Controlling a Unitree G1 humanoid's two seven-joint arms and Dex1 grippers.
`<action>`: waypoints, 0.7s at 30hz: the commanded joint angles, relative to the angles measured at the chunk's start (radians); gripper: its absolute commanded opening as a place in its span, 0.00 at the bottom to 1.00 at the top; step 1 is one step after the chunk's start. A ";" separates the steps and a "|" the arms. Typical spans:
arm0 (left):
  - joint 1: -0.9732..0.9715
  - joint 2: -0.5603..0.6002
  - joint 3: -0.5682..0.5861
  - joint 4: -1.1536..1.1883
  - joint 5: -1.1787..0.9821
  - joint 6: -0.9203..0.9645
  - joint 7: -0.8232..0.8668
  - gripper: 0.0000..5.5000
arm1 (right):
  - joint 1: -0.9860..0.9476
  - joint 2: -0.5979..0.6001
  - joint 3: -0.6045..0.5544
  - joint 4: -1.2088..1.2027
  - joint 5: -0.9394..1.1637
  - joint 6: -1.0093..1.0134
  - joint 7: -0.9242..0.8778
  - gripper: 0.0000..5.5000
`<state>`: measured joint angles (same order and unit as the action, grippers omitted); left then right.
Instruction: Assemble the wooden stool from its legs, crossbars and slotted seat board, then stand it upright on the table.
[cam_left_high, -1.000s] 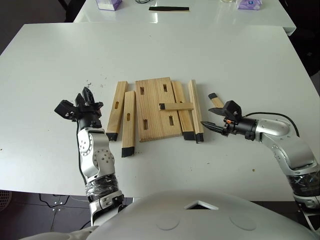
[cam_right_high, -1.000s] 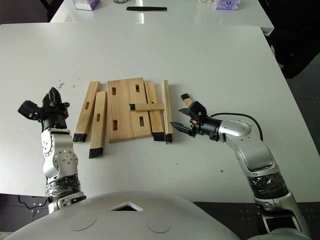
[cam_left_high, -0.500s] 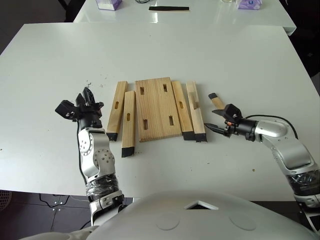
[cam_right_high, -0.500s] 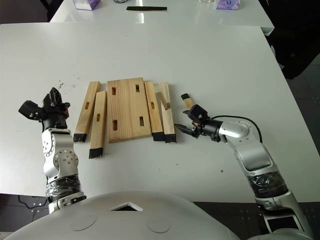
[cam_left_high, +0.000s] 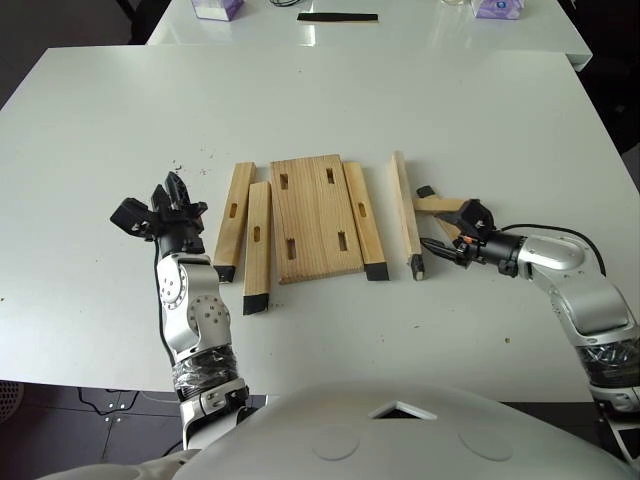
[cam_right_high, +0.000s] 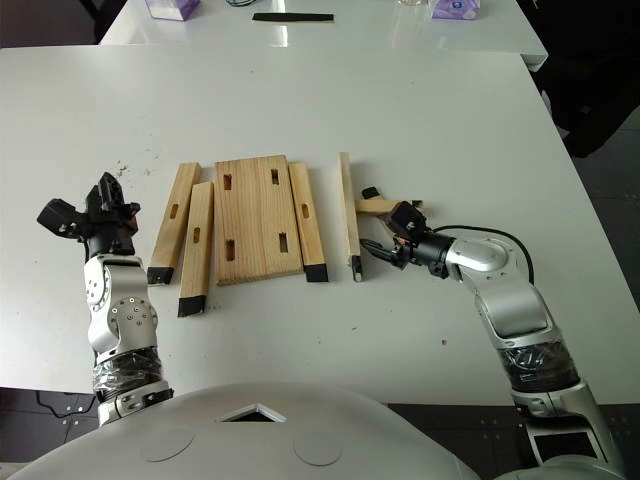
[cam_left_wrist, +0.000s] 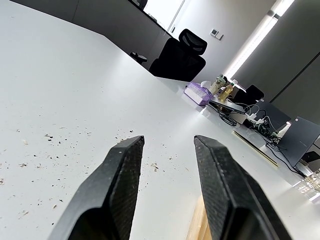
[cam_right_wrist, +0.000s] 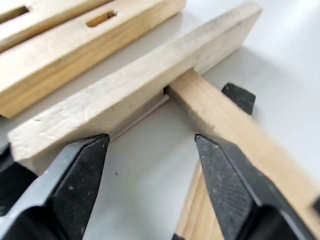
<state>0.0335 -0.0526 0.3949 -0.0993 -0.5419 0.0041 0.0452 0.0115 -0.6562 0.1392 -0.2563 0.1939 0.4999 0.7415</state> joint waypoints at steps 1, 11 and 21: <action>0.001 -0.009 0.002 0.006 0.009 -0.005 0.010 0.34 | -0.018 0.017 0.007 -0.023 0.008 0.020 0.000 0.58; 0.012 -0.016 0.005 0.006 0.008 -0.013 0.011 0.34 | -0.070 0.040 -0.096 -0.067 0.165 0.248 0.010 0.58; 0.021 -0.009 0.003 -0.004 0.005 0.000 0.005 0.34 | 0.019 0.011 -0.110 -0.197 0.312 0.458 0.003 0.58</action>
<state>0.0511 -0.0692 0.3964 -0.0985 -0.5400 -0.0113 0.0454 0.0291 -0.6363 0.0335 -0.4289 0.5027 0.9320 0.7673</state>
